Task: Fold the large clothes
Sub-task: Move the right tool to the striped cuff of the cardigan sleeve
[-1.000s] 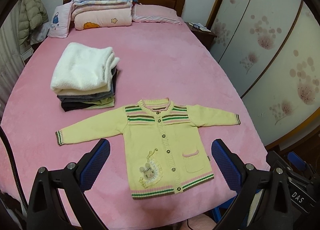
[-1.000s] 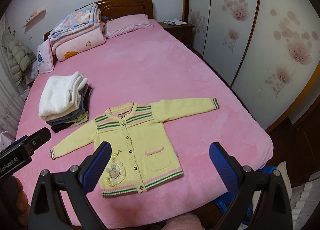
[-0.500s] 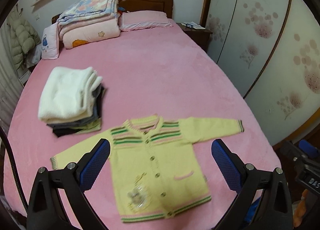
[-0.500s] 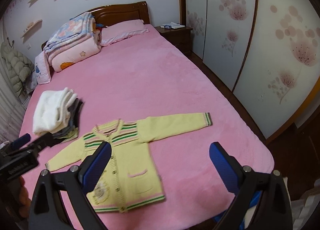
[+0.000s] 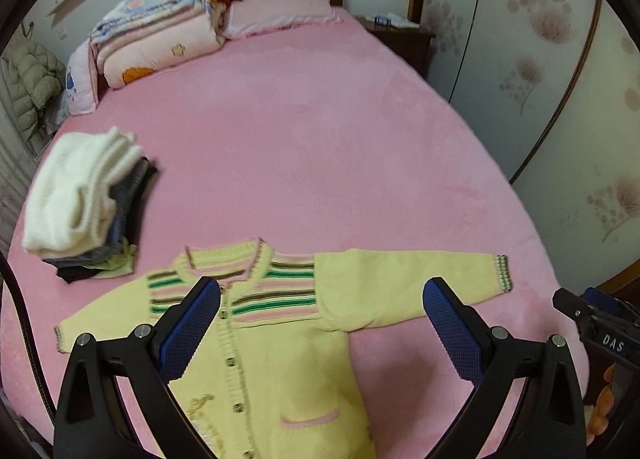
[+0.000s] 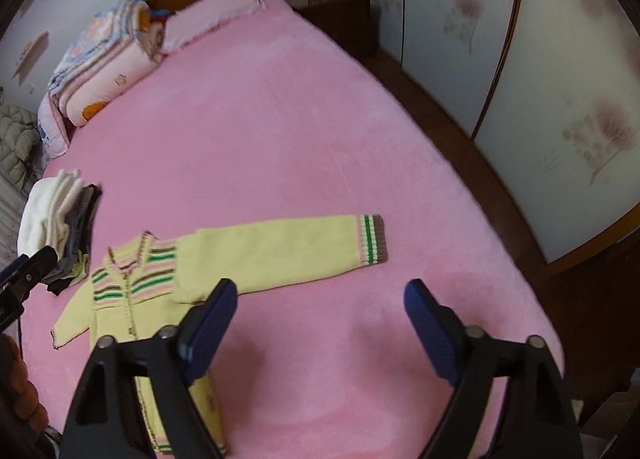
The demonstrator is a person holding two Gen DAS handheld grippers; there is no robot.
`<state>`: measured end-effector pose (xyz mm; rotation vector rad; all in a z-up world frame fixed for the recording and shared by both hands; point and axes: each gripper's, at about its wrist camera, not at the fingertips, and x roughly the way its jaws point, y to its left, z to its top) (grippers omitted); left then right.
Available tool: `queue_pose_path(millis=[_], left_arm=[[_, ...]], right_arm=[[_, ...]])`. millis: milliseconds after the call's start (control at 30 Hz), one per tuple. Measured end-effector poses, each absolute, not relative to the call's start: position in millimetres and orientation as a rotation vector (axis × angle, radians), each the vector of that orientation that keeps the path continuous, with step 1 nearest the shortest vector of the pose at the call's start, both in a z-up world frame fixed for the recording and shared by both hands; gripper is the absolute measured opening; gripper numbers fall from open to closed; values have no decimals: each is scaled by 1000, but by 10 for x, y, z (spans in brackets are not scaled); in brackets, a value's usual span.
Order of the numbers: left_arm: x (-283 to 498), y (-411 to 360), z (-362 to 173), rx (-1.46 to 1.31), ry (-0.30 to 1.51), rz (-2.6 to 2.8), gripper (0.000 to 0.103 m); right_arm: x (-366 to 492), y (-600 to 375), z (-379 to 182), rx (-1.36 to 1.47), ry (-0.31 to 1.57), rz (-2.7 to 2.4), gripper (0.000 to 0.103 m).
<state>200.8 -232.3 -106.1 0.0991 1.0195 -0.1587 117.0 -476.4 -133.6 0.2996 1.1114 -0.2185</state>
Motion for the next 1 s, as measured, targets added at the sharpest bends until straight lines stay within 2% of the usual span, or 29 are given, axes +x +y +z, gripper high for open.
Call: queue_pose_path(millis=[367,567,1000], left_arm=[[2455,-2829,-2093,118,1138,-153,101],[2640,-3019,-2536,118,1185,-139,101],[2665,-3190,-2861,101,1252,-154,101]], right_arm=[[1671,-5301,-2344,395,1224,-207,82],[1834,-5392,-2689,405,1268,-189,73],[1863,-5459,-3028,421,1301,-168,69]])
